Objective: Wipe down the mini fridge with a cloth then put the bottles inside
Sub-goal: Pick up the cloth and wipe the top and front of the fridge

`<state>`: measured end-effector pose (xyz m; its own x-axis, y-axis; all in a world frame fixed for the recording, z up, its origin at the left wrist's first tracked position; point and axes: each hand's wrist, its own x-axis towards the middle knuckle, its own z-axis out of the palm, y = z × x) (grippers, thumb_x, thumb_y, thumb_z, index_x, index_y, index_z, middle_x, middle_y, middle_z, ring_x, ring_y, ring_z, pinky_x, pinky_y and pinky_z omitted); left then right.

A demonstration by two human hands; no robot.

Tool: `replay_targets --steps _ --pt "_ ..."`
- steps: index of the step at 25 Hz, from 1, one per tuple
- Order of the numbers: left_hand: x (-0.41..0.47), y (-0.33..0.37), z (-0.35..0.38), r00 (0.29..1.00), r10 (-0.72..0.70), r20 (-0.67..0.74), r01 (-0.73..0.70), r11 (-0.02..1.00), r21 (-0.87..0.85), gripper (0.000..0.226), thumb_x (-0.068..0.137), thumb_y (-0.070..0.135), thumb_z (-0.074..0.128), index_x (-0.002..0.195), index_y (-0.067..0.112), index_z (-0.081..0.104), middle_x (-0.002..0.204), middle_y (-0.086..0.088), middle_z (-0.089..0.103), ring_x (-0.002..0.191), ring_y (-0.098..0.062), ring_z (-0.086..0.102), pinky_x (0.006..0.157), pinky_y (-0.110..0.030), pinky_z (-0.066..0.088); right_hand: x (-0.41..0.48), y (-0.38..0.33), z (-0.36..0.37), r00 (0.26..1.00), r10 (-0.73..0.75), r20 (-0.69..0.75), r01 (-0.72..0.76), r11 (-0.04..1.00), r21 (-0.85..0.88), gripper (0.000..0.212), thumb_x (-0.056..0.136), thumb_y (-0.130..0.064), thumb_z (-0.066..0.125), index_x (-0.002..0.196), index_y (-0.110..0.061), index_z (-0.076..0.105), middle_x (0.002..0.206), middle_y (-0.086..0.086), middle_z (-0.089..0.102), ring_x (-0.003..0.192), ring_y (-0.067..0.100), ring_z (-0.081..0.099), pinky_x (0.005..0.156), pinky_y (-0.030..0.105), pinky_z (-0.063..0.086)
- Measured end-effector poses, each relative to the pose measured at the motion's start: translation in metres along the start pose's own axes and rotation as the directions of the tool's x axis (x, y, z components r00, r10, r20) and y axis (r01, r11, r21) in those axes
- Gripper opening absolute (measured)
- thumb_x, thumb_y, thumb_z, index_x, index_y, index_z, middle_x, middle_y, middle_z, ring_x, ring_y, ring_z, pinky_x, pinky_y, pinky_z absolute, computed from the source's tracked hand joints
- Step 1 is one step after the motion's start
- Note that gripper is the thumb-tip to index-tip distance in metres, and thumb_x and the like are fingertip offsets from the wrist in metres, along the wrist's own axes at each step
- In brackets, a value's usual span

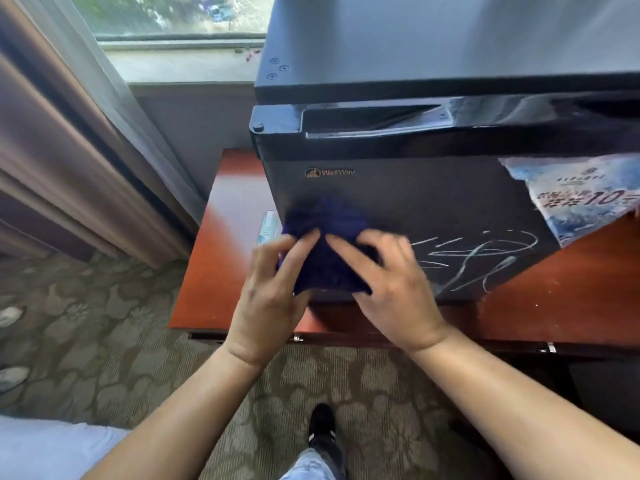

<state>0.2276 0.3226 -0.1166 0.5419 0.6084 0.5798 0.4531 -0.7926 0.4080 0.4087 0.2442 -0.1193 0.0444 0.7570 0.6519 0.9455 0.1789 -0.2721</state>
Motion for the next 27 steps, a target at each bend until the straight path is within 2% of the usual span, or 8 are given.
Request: replay_targets --steps 3,6,10,14,17,19,22,27 --pt "0.047 0.041 -0.019 0.978 0.089 -0.19 -0.094 0.995 -0.019 0.069 0.079 -0.004 0.078 0.142 0.008 0.054 0.12 -0.009 0.046 0.106 -0.032 0.058 0.1 -0.041 0.052 0.034 0.002 -0.059 0.978 0.031 -0.208 -0.032 0.999 -0.001 0.055 0.087 -0.002 0.077 0.139 -0.012 0.062 0.125 0.01 0.06 0.108 0.032 0.061 0.108 0.027 0.04" --pt "0.06 0.072 0.006 0.97 0.096 -0.225 -0.111 0.992 -0.053 0.062 0.083 0.001 0.078 0.14 0.007 0.056 0.119 -0.007 0.046 0.109 -0.027 0.057 0.103 -0.038 0.049 0.022 0.021 -0.089 0.96 0.165 -0.228 -0.154 0.986 0.068 0.058 0.083 0.003 0.08 0.137 -0.003 0.059 0.122 0.019 0.06 0.113 0.027 0.059 0.107 0.028 0.045" --pt "0.021 0.082 0.095 0.999 -0.007 0.042 0.012 0.991 -0.137 0.067 0.081 0.005 0.078 0.143 0.014 0.056 0.124 0.0 0.043 0.113 -0.023 0.053 0.107 -0.026 0.04 -0.057 0.064 -0.059 0.87 0.473 -0.14 -0.452 0.878 0.159 0.058 0.073 0.004 0.084 0.127 -0.003 0.065 0.119 0.017 0.056 0.108 0.006 0.05 0.098 0.003 0.035" --pt "-0.019 0.089 0.154 0.942 -0.052 0.331 0.082 0.994 -0.078 0.075 0.08 0.007 0.079 0.147 0.021 0.05 0.127 -0.001 0.05 0.115 -0.02 0.051 0.105 -0.035 0.044 -0.123 0.099 -0.032 0.735 0.676 0.044 -0.673 0.722 0.16 0.056 0.071 -0.003 0.089 0.121 -0.013 0.066 0.118 0.005 0.057 0.101 0.009 0.057 0.091 0.013 0.049" --pt "-0.01 0.11 0.149 0.961 -0.081 0.264 0.105 0.991 -0.079 0.07 0.083 0.005 0.076 0.147 0.019 0.051 0.127 0.0 0.047 0.118 -0.019 0.048 0.108 -0.031 0.042 -0.118 0.101 -0.043 0.739 0.674 0.021 -0.656 0.711 0.254 0.057 0.071 -0.001 0.089 0.122 -0.012 0.066 0.119 0.004 0.057 0.101 0.014 0.061 0.089 0.011 0.049" --pt "0.016 0.133 0.13 0.993 -0.041 0.107 0.054 0.992 -0.118 0.068 0.081 -0.002 0.074 0.144 0.015 0.055 0.125 -0.001 0.046 0.116 -0.021 0.048 0.108 -0.028 0.04 -0.094 0.097 -0.07 0.762 0.641 -0.092 -0.575 0.735 0.36 0.058 0.074 -0.002 0.087 0.126 -0.012 0.065 0.122 0.003 0.055 0.106 0.016 0.061 0.092 0.022 0.054" --pt "0.06 0.166 0.105 0.993 0.067 -0.1 -0.082 0.986 -0.147 0.063 0.079 -0.006 0.071 0.14 0.006 0.058 0.121 -0.005 0.048 0.114 -0.029 0.054 0.105 -0.039 0.046 -0.061 0.098 -0.119 0.791 0.54 -0.289 -0.425 0.824 0.376 0.055 0.08 -0.007 0.085 0.131 -0.011 0.065 0.127 0.003 0.053 0.119 0.021 0.061 0.1 0.03 0.053" --pt "0.041 0.17 0.153 0.999 0.019 -0.044 -0.027 0.982 -0.188 0.059 0.086 0.006 0.07 0.143 0.01 0.055 0.124 0.002 0.041 0.117 -0.026 0.052 0.103 -0.038 0.048 -0.091 0.133 -0.103 0.815 0.523 -0.248 -0.422 0.83 0.364 0.051 0.082 -0.007 0.085 0.13 -0.01 0.066 0.126 0.006 0.055 0.117 0.019 0.061 0.097 0.028 0.053"
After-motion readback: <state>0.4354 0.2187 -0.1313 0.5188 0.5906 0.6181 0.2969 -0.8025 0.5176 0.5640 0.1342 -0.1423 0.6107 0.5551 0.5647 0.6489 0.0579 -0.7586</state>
